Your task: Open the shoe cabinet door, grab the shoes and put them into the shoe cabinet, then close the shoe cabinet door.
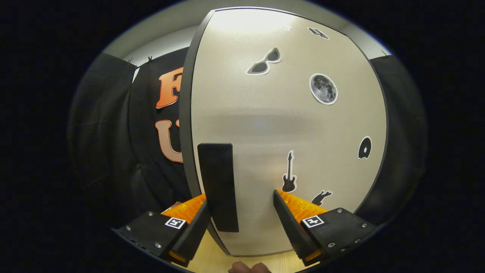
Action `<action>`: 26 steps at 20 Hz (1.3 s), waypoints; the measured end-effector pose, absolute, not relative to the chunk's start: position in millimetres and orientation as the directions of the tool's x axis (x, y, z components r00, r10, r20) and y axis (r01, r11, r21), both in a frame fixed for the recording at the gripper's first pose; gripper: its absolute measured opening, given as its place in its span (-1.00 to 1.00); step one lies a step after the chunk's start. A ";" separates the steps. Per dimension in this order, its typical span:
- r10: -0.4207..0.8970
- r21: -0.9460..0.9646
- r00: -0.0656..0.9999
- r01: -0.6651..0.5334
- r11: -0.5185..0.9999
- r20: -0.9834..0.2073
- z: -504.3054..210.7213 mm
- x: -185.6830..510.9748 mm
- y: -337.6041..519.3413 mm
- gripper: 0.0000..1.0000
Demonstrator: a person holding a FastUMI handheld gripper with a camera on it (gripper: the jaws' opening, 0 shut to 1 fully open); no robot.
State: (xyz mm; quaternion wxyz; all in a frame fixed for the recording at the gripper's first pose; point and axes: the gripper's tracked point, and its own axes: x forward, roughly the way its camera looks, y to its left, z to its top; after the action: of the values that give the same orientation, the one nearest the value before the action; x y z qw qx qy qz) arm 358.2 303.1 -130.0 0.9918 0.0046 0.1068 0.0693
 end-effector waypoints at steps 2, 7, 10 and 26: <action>0.137 0.015 0.971 -0.136 0.991 -0.197 -130.4 362.4 303.4 0.92; 0.134 0.018 0.972 -0.134 0.991 -0.190 -130.9 362.6 302.9 0.91; 0.150 0.023 0.958 -0.149 0.989 -0.245 -140.0 360.1 304.9 0.90; 0.110 0.083 0.960 -0.092 0.992 -0.259 -118.3 227.2 261.5 0.90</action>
State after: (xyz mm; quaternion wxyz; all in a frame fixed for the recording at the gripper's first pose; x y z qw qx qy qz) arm 227.2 261.5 -118.3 0.9892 0.0352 0.1328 0.0510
